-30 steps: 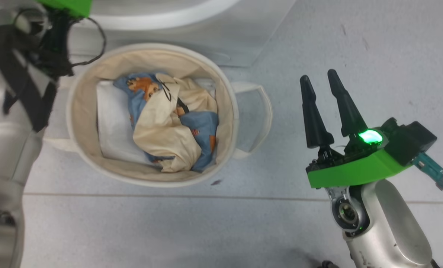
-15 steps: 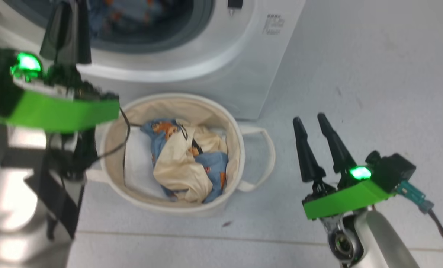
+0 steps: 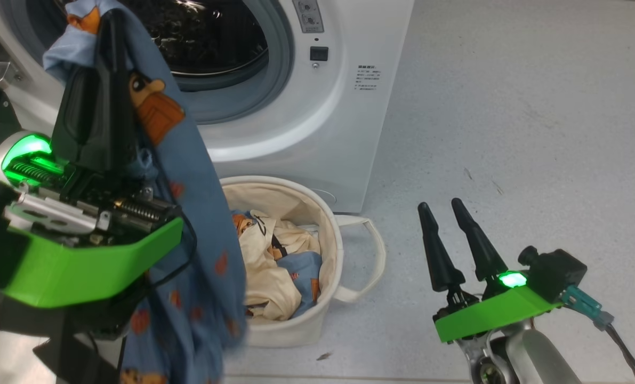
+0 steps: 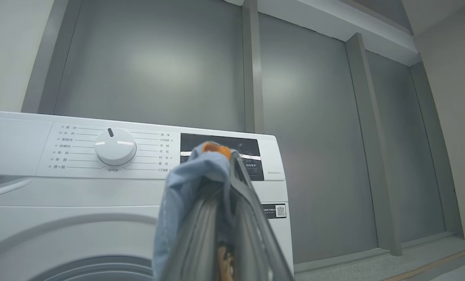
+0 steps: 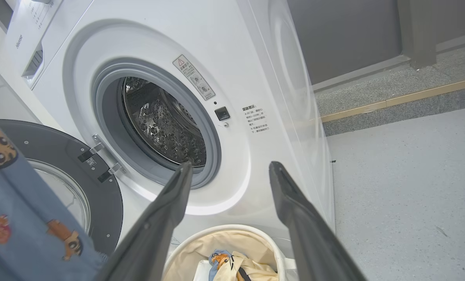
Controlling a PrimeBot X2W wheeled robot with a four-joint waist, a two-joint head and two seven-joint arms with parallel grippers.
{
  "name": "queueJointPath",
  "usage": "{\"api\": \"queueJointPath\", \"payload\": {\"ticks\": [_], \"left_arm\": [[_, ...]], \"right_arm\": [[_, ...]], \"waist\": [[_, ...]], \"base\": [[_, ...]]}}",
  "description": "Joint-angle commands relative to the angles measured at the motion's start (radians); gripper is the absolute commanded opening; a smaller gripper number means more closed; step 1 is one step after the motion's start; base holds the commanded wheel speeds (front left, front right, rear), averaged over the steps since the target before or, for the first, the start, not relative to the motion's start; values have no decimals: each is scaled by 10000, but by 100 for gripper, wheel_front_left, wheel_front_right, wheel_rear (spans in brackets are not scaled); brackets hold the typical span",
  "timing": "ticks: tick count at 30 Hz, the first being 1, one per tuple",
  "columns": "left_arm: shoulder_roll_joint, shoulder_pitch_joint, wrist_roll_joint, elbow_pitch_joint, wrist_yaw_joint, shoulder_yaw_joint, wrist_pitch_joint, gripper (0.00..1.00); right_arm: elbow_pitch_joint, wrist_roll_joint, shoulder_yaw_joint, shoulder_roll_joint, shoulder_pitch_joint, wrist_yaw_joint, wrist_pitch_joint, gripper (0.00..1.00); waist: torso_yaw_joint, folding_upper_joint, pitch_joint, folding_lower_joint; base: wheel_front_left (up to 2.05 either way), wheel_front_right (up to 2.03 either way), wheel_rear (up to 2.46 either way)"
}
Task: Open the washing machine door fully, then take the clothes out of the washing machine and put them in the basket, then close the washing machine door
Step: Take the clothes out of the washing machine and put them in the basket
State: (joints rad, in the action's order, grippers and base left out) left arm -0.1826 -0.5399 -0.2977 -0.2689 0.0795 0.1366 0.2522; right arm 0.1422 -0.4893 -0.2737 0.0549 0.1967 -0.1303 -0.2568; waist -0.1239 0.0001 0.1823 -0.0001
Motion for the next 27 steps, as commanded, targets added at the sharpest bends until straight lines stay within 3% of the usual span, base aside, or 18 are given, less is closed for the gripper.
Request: {"api": "queueJointPath", "payload": {"ticks": [1,13,19,27], "left_arm": [[-330,-158,99,-499,-38,-320,-140,0],[-281,683,25,-161,-314,-136,-612,0],[-112,1515,167,1028,-513,166,-556,0],[88,1598,459,2763,-372,629,-102,0]], "right_arm": [[-327,-90,-164,-47,45,-4,-49,100],[-350,-27,19,-47,231,-4,-49,100],[-308,74,76,-47,276,-4,-49,100],[-302,193,97,-47,372,-4,-49,100]], "waist": [[-29,-1,26,1],[-116,-1,406,1],[-54,-1,547,1],[40,-1,855,1]], "base": [[0,0,0],[0,0,0],[0,0,0],[0,0,0]]}}
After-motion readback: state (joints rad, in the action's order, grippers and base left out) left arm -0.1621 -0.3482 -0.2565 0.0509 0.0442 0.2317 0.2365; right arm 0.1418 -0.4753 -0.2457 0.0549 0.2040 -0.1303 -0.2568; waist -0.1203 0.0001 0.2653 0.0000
